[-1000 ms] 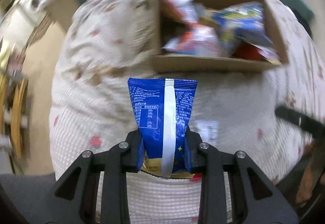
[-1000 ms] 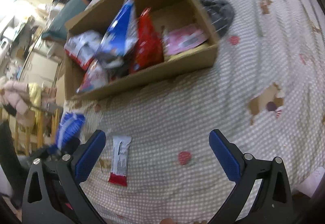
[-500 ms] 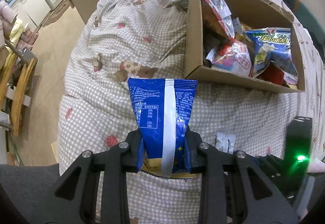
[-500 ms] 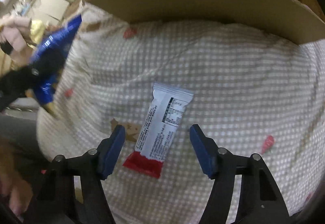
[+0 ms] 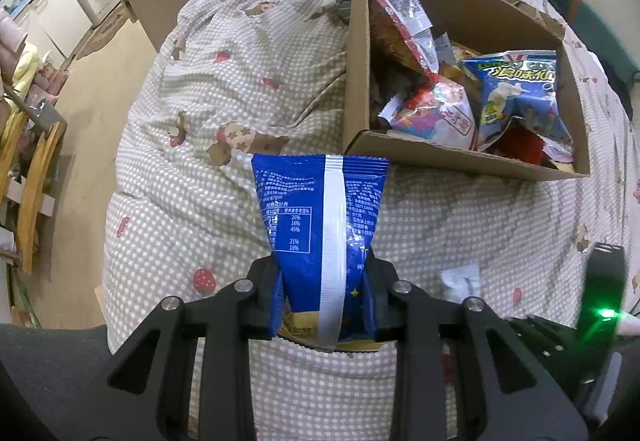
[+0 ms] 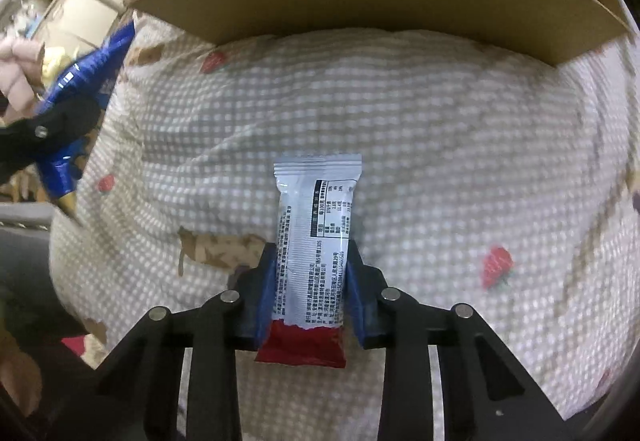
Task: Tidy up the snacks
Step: 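Carry the blue chips bag and white-and-red bar up over the box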
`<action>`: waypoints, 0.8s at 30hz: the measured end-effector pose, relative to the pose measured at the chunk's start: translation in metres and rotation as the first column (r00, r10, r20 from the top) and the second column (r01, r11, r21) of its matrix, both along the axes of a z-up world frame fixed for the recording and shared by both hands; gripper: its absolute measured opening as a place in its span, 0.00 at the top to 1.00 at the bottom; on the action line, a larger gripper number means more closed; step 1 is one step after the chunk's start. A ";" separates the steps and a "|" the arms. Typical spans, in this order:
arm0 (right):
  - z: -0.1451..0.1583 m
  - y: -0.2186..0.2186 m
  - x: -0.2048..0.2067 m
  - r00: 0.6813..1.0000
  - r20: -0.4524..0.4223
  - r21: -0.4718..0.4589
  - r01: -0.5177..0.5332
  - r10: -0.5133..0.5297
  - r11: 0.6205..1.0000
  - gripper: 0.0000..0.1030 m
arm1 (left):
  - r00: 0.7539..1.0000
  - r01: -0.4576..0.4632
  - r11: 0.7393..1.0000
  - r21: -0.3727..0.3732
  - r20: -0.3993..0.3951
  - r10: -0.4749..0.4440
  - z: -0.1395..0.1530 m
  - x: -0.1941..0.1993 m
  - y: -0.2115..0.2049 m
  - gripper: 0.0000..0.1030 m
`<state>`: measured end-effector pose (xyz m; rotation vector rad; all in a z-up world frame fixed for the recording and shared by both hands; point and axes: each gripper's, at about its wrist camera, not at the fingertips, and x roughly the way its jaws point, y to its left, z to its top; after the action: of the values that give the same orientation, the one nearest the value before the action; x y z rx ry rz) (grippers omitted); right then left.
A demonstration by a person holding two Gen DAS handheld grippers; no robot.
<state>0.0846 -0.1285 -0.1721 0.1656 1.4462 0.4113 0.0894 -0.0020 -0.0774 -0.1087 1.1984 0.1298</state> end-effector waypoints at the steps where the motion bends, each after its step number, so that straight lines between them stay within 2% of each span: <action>1: 0.003 -0.007 -0.002 1.000 0.002 0.013 0.013 -0.013 1.000 0.68 | 1.000 0.002 1.000 -0.002 0.002 -0.002 0.000 0.000 -0.001 0.74; 7: 0.026 -0.042 -0.004 0.994 0.044 0.078 0.092 -0.096 0.993 0.68 | 0.998 0.023 0.999 -0.024 0.054 -0.022 0.011 -0.002 -0.008 0.74; 11: 0.053 -0.060 -0.004 0.984 0.108 0.114 0.126 -0.138 0.986 0.68 | 0.991 0.061 0.998 0.023 0.118 -0.063 0.028 -0.006 -0.017 0.74; 14: 0.074 -0.075 0.008 0.974 0.154 0.150 0.142 -0.165 0.978 0.68 | 0.987 0.068 0.997 0.030 0.142 -0.072 0.037 -0.008 -0.020 0.74; 24: 0.120 -0.103 0.037 0.947 0.238 0.235 0.160 -0.217 0.959 0.68 | 0.975 0.143 0.989 0.041 0.167 -0.148 0.057 0.007 -0.038 0.74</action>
<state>0.1213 -0.2315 -0.0524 0.4059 1.1119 0.4132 0.0966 -0.0404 -0.0203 -0.0058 1.0302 0.0087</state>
